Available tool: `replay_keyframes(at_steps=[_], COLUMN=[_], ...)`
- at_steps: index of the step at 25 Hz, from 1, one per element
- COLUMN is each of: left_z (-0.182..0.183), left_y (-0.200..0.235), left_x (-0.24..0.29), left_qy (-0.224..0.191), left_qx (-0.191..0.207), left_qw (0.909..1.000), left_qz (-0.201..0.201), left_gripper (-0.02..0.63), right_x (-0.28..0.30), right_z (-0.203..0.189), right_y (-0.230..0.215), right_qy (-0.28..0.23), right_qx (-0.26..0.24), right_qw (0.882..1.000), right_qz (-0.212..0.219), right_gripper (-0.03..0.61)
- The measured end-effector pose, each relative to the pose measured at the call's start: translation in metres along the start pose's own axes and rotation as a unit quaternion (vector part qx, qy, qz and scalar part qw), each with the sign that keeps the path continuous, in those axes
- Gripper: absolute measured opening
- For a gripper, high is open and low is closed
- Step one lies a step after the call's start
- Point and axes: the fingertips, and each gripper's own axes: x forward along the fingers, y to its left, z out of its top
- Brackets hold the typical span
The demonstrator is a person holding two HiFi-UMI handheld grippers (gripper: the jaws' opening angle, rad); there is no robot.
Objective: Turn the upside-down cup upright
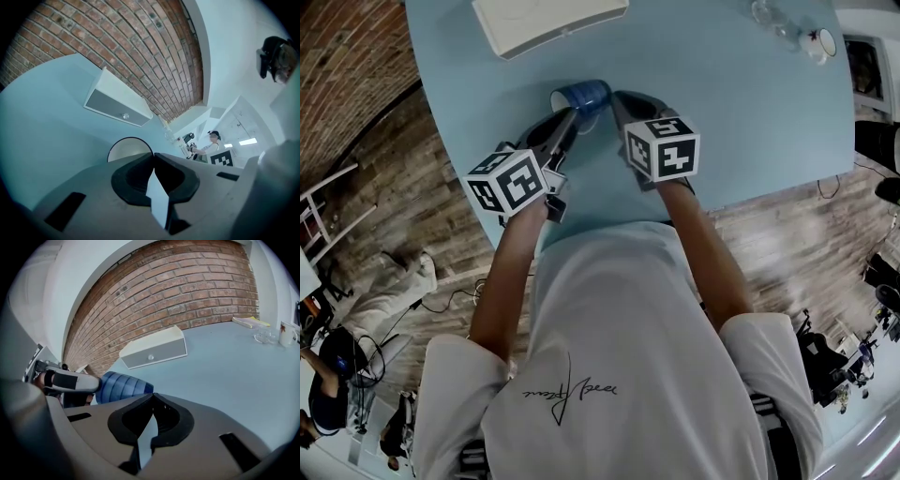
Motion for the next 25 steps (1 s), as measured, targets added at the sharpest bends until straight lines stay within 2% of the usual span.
replay_keyframes(at_steps=[25], left_z=[0.004], left_y=[-0.011], left_x=[0.009], left_qy=[0.019], left_qx=[0.017], left_qw=[0.9997], left_qz=[-0.006], left_gripper=[0.023], right_x=[0.006], right_z=[-0.010], right_y=[-0.008], right_qy=[-0.003], right_qx=[0.038], right_qw=[0.999], right_qz=[0.006], right_gripper=[0.021])
